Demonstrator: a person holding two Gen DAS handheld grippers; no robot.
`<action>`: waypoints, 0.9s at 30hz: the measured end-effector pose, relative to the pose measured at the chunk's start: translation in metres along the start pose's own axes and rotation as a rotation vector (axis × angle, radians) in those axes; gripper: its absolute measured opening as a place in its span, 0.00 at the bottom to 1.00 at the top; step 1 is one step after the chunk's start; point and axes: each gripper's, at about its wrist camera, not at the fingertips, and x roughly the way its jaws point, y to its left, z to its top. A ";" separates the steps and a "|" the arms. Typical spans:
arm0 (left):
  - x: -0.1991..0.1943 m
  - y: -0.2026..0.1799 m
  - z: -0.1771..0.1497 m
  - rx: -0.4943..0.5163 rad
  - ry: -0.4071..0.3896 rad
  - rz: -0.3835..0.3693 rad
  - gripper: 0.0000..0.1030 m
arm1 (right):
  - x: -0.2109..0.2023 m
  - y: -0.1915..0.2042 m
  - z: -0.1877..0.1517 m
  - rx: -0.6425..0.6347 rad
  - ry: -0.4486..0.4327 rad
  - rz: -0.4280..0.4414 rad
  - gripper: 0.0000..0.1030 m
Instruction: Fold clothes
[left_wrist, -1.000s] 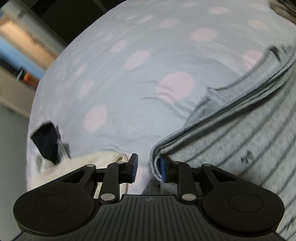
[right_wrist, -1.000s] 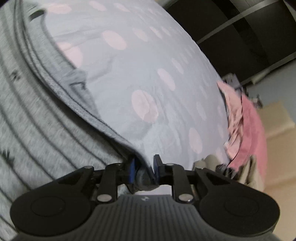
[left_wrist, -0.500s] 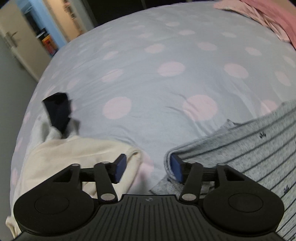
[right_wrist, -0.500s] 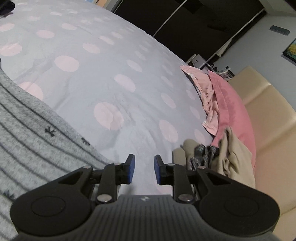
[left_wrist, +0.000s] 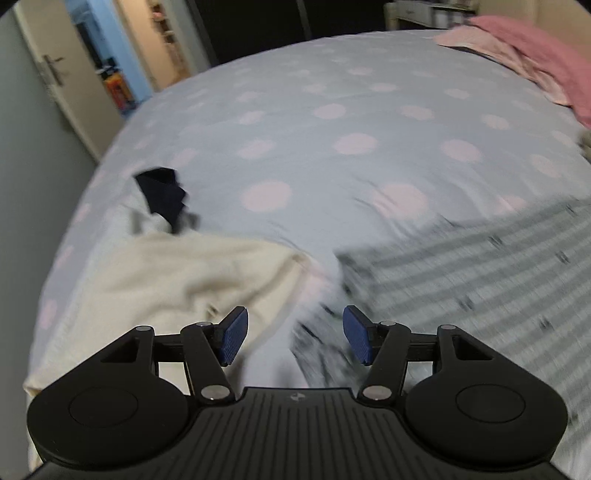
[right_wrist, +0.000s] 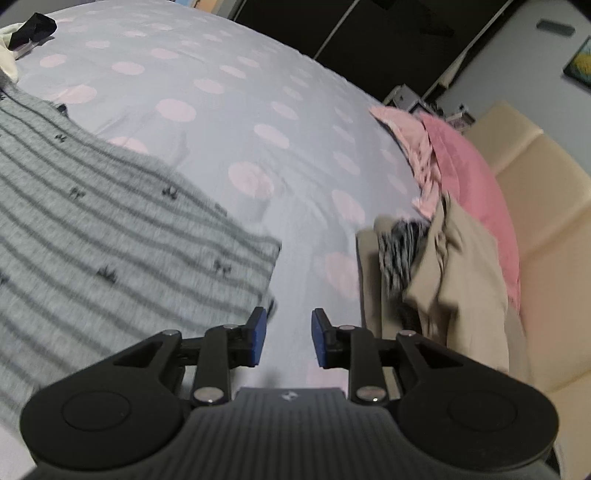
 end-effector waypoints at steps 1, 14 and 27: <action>-0.002 -0.002 -0.007 0.010 0.000 -0.019 0.54 | -0.006 -0.001 -0.006 0.003 0.006 0.009 0.29; 0.051 -0.021 -0.009 -0.079 0.058 0.090 0.53 | -0.011 -0.003 -0.049 0.042 0.078 0.057 0.38; 0.060 0.021 0.004 -0.224 0.005 0.314 0.51 | 0.014 -0.013 -0.042 0.098 0.107 0.068 0.39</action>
